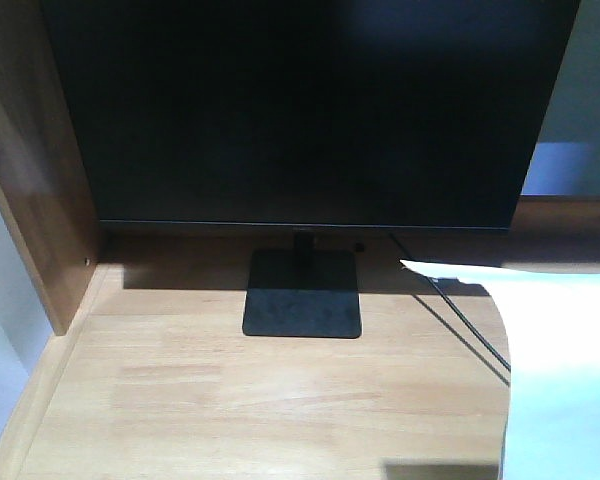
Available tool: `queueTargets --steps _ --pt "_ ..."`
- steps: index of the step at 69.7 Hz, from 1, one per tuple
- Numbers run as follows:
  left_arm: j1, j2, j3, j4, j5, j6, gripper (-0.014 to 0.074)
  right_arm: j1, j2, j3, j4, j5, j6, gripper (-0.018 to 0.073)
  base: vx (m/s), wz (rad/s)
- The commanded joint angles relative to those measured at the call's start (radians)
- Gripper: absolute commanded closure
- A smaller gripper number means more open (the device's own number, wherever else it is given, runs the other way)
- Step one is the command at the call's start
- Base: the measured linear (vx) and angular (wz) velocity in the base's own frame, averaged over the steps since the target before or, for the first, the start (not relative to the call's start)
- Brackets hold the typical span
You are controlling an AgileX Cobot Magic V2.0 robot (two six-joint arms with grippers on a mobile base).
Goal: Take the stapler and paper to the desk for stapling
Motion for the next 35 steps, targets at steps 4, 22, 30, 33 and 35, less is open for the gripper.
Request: queueTargets --steps 4,22,30,33,35 --pt "-0.001 0.014 -0.027 -0.019 -0.117 -0.004 0.0603 -0.005 0.008 -0.02 -0.002 -0.122 -0.016 0.0564 0.0 0.0" --pt "-0.001 0.014 -0.027 -0.019 -0.117 -0.004 0.0603 -0.005 0.008 -0.02 -0.002 -0.121 -0.016 0.0564 0.0 0.0" --pt "-0.001 0.014 -0.027 -0.019 -0.117 -0.004 0.0603 -0.005 0.008 -0.02 -0.002 -0.121 -0.016 0.0564 0.0 0.0" --pt "-0.001 0.014 -0.027 -0.019 -0.117 -0.004 0.0603 -0.005 0.008 -0.02 -0.002 -0.121 -0.016 0.0564 0.0 0.0" --pt "-0.001 0.014 -0.027 -0.019 -0.117 -0.004 0.0603 -0.005 0.008 -0.02 -0.002 -0.121 -0.016 0.0564 0.0 0.0"
